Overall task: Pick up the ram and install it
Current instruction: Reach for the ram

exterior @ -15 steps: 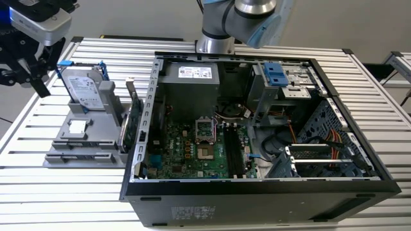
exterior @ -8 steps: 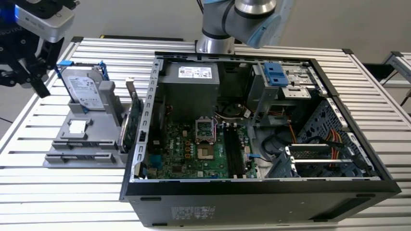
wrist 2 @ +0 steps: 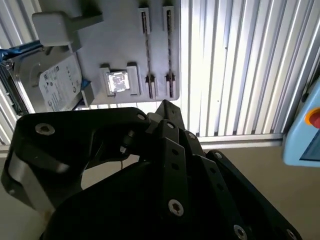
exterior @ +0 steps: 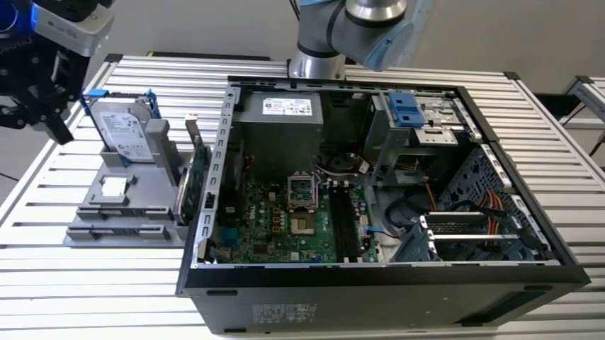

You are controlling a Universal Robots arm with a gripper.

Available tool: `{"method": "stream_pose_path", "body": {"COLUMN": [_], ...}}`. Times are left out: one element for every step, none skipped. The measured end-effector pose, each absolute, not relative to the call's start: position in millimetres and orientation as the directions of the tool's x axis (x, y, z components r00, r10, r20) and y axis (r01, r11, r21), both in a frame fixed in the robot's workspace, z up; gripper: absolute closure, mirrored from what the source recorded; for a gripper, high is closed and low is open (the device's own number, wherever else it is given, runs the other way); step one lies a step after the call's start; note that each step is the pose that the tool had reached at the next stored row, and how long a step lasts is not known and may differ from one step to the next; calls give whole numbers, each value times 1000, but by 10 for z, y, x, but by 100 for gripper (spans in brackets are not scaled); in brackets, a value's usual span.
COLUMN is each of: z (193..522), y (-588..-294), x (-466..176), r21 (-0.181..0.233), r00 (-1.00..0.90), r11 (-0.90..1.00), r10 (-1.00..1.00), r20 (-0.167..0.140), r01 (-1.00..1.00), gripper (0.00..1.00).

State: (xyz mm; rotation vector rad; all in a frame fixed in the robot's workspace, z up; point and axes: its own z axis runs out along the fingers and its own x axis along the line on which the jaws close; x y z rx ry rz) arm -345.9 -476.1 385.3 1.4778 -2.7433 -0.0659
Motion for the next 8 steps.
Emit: {"method": "stream_pose_path", "body": {"z": [3853, 3854, 3854, 3853, 3854, 3853, 3854, 3854], "y": [-4761, -4761, -4761, -4761, -4761, -4761, -4761, -4761], "x": [-3459, -3459, -3459, -3459, -3459, -3459, -3459, -3459], "r21": [49, 48, 48, 47, 47, 46, 46, 46], "r00": [-535, -520, -508, -494, -480, -466, -452, -435], "r11": [534, 519, 507, 494, 480, 466, 452, 435], "r10": [-845, -854, -862, -869, -877, -885, -892, -901], "r20": [2, 3, 4, 5, 6, 7, 7, 7], "r01": [-844, -853, -860, -868, -876, -884, -891, -899], "gripper": [100, 100, 100, 100, 100, 100, 100, 100]}}
